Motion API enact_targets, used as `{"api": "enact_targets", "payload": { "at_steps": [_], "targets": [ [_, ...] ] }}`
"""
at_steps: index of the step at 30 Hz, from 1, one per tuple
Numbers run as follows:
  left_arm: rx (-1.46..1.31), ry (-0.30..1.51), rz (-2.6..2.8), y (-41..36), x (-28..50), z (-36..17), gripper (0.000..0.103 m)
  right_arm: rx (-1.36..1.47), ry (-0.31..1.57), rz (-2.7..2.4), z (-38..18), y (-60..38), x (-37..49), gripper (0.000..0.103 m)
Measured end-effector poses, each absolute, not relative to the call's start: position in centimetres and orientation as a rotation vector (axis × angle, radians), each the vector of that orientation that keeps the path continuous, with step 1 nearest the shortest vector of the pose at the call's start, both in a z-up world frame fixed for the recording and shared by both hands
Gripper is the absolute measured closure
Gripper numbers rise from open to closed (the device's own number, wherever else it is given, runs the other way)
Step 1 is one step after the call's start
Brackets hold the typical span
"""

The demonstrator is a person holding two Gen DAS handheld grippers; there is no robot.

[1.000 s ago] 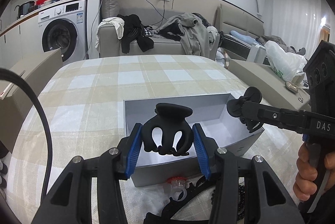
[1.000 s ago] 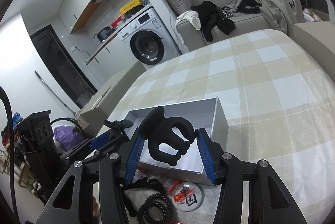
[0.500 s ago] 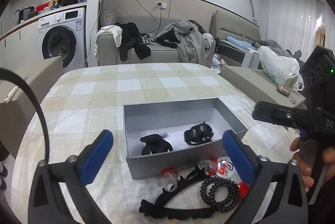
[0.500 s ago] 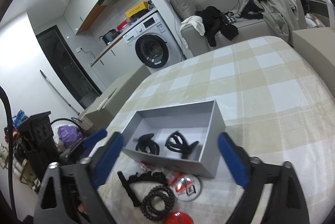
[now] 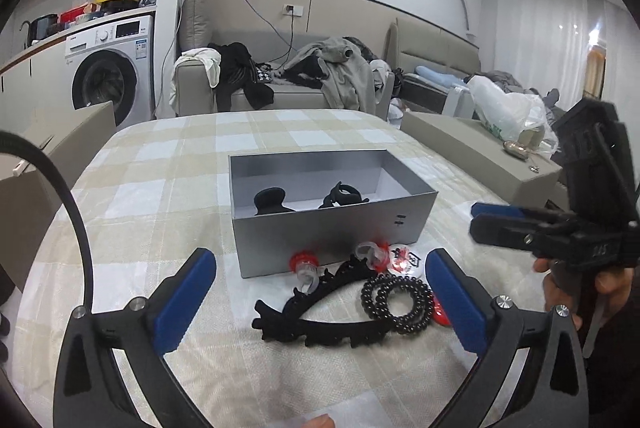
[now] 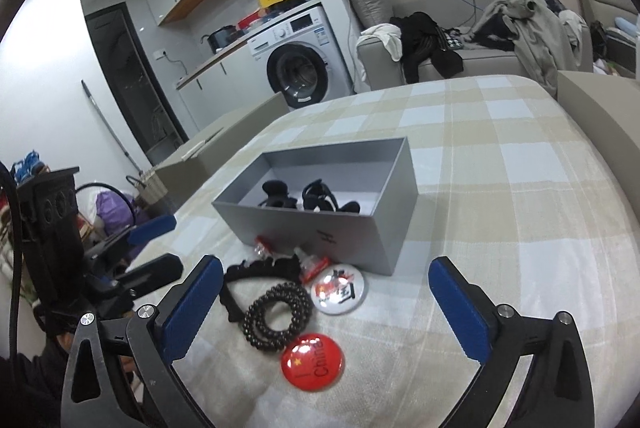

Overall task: Organize jewelry
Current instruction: 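Move the right gripper to the black spiral hair tie and grasp it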

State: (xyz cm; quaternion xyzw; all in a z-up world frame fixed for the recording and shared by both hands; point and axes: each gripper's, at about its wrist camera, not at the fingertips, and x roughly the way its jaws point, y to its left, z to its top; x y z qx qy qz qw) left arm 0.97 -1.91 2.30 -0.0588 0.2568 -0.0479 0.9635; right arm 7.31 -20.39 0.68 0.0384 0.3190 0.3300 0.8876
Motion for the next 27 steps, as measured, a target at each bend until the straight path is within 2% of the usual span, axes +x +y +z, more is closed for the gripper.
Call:
{"api": "enact_targets", "payload": {
  "at_steps": [24, 27],
  "targets": [
    [-0.026, 0.568, -0.016, -1.4, 1.3, 0.6, 0.001, -0.088, 0.743, 0.669, -1.2, -17.9, 6.8, 0.000],
    [-0.040, 0.570, -0.013, -1.2, 1.2, 0.6, 0.001, -0.123, 0.752, 0.656, -1.4, -17.3, 6.8, 0.005]
  ]
}}
